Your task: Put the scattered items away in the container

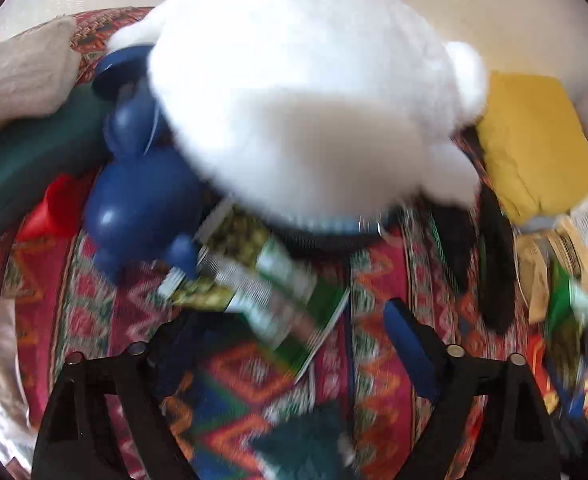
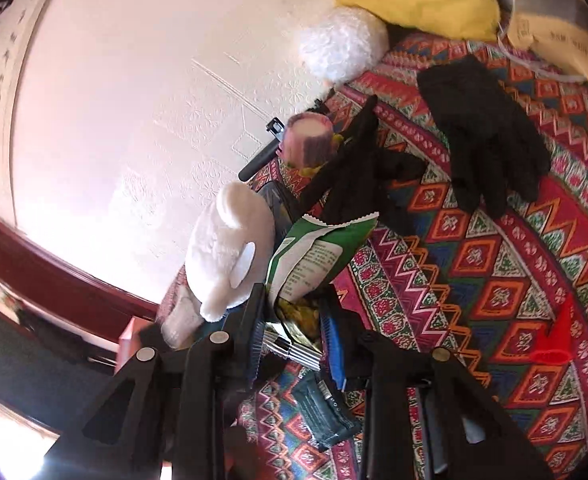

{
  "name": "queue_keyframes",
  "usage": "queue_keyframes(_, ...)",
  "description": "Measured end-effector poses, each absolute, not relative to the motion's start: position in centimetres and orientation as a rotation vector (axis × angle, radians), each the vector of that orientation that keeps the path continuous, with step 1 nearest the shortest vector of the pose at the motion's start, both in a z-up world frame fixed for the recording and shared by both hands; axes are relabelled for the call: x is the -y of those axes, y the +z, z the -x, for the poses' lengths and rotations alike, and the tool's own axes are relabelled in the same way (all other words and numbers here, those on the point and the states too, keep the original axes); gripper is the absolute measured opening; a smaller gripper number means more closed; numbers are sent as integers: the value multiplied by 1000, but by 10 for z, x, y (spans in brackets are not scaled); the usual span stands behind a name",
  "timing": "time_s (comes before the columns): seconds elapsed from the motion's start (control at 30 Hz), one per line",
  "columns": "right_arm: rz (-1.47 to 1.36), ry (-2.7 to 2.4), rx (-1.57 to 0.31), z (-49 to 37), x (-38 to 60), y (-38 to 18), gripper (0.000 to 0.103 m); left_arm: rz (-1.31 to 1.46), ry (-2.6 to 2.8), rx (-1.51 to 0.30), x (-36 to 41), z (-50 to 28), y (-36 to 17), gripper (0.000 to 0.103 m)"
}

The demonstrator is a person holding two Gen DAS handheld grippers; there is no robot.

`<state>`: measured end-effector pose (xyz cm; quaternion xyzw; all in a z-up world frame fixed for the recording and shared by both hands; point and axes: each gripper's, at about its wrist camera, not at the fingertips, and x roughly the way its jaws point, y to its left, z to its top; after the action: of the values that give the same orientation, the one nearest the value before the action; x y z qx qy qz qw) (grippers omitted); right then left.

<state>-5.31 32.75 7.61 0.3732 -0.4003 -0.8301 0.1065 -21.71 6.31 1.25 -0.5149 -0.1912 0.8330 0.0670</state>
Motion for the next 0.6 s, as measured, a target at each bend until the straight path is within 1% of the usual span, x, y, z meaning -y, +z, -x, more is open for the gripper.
queue_keyframes(0.03, -1101, -2431, 1190, 55, -328, 75, 26, 1553, 2540, 587, -64, 219, 14, 88)
queue_keyframes(0.07, -1102, -2423, 1191, 58, -324, 74, 26, 1559, 2581, 569, -64, 219, 15, 51)
queue_keyframes(0.1, -1102, -2416, 1188, 60, -322, 75, 26, 1563, 2604, 544, -63, 217, 17, 30)
queue_keyframes(0.2, -1091, -2403, 1201, 60, -321, 75, 26, 1553, 2555, 563, -52, 201, 19, 25)
queue_keyframes(0.37, -1059, -2397, 1198, 53, -317, 84, 26, 1496, 2559, 541, -18, 142, 43, 25)
queue_keyframes(0.47, -1054, -2399, 1179, 52, -312, 87, 26, 1411, 2578, 596, 18, 93, 72, 25)
queue_keyframes(0.53, -1063, -2398, 1165, 52, -305, 88, 26, 1327, 2616, 658, 53, 59, 98, 25)
queue_keyframes(0.6, -1076, -2389, 1158, 51, -297, 88, 26, 1223, 2707, 681, 95, 28, 129, 25)
